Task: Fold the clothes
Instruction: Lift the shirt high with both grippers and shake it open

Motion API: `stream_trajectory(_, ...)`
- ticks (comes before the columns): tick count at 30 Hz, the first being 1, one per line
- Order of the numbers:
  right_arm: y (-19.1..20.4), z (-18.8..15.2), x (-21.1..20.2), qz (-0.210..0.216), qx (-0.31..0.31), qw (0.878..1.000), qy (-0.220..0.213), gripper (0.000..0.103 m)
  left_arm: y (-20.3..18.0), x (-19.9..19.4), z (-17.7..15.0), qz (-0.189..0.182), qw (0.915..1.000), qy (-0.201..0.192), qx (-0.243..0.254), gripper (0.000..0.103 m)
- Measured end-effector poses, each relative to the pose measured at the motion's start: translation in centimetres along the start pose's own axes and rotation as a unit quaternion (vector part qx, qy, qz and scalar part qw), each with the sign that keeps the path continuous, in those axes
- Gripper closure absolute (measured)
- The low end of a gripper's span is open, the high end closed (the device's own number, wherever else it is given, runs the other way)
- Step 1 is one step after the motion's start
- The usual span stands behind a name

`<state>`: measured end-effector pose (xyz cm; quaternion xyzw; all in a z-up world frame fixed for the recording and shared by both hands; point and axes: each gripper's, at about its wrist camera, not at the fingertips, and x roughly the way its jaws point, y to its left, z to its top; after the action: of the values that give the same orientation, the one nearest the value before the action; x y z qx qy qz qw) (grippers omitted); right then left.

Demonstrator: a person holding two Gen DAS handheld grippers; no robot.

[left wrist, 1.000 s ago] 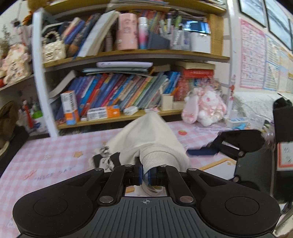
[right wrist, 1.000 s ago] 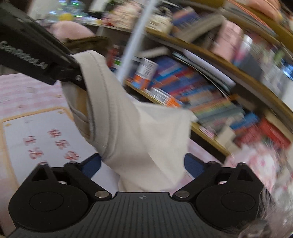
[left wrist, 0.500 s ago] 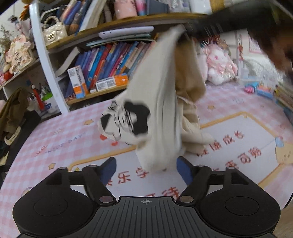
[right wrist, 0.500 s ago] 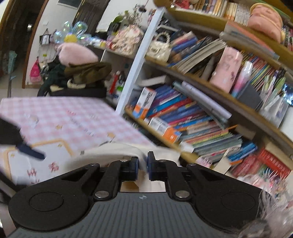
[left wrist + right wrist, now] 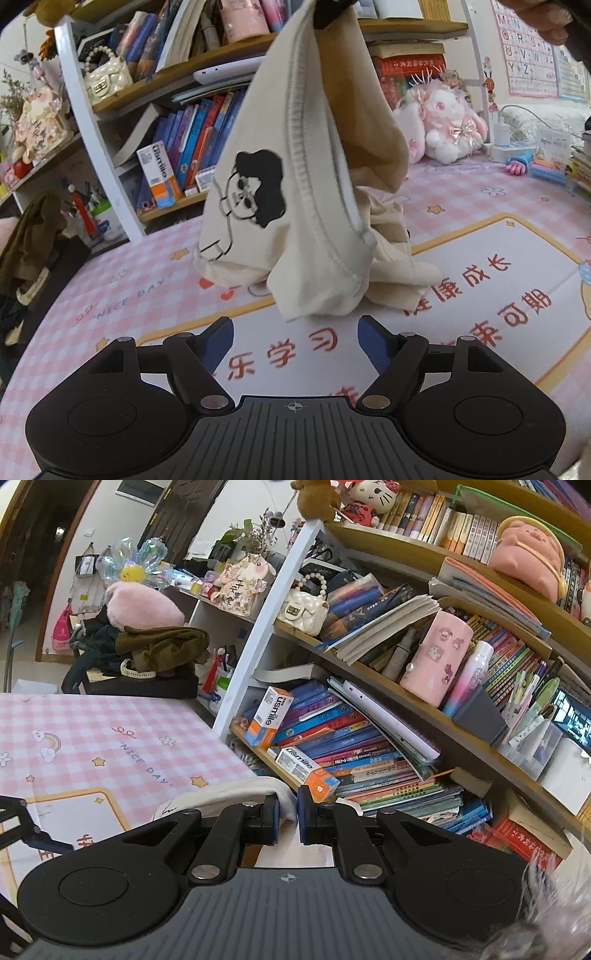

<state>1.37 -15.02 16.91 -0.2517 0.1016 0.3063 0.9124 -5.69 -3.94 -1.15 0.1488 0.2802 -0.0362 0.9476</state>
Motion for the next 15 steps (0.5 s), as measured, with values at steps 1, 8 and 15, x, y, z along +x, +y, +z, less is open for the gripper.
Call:
stream_trajectory(1,0.0,0.0,0.0,0.001,0.001,1.000,0.001,0.094,-0.3,0.4,0.2,0.001,1.0000,-0.003,0.002,0.027)
stream_trajectory(8,-0.8,0.6,-2.1,-0.032,0.006,0.999,-0.023,0.094,0.0,3.5,1.4,0.007,0.9998,0.000,-0.018,0.100)
stream_trajectory(15,-2.0,1.2,-5.1,-0.081,0.016,0.995,-0.060,0.095,7.0,-0.9,5.2,0.024,0.9886,-0.060,-0.136,0.101)
